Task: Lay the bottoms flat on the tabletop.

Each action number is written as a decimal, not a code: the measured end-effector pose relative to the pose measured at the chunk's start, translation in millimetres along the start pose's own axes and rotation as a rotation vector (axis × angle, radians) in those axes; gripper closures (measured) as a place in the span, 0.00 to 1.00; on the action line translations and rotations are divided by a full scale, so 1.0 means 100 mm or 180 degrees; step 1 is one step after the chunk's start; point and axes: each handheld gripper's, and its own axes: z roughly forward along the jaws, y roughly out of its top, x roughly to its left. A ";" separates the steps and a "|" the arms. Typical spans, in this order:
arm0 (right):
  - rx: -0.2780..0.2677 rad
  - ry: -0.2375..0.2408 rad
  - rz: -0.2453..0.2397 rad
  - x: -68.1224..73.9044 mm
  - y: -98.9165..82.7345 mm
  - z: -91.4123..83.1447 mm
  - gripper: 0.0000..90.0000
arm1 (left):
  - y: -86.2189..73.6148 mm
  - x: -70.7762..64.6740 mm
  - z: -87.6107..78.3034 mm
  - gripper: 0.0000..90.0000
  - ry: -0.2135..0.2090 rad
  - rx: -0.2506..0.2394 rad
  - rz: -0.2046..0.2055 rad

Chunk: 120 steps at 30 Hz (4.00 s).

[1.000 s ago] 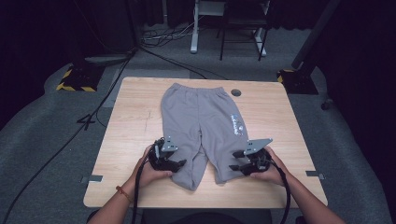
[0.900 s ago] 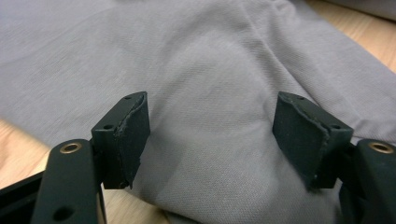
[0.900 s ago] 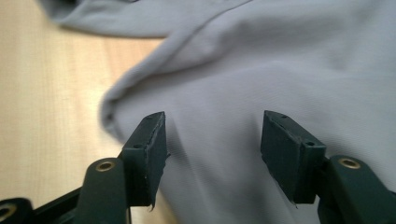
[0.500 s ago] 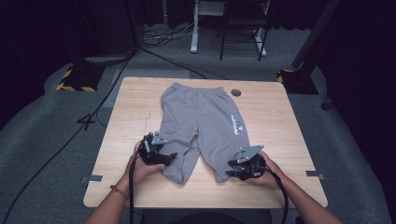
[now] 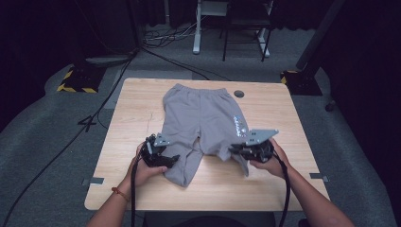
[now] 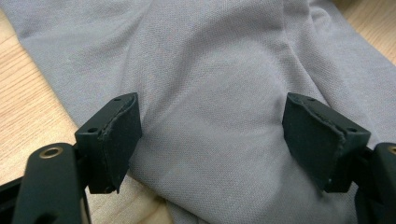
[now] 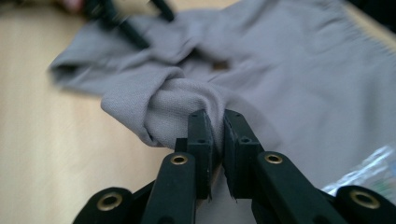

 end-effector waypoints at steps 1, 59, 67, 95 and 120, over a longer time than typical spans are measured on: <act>0.0014 -0.0060 0.0013 -0.09 0.08 0.02 0.92 | 0.00 0.00 0.00 0.24 0.0000 0.0000 0.0001; 0.0582 0.0479 -0.0054 0.24 -0.31 0.29 0.96 | 0.00 -0.01 0.00 0.24 -0.0026 -0.0005 0.0036; 0.0584 0.0752 -0.0140 0.80 -0.43 0.05 0.97 | 0.00 -0.01 0.00 0.24 -0.0028 0.0001 0.0035; 0.0511 -0.0262 0.0388 -0.16 -0.49 0.12 0.57 | 0.00 -0.01 0.00 0.24 -0.0026 0.0002 0.0030; 0.0790 0.0358 0.0135 0.77 -0.83 -0.11 0.62 | 0.00 -0.01 0.00 0.24 -0.0020 0.0001 0.0029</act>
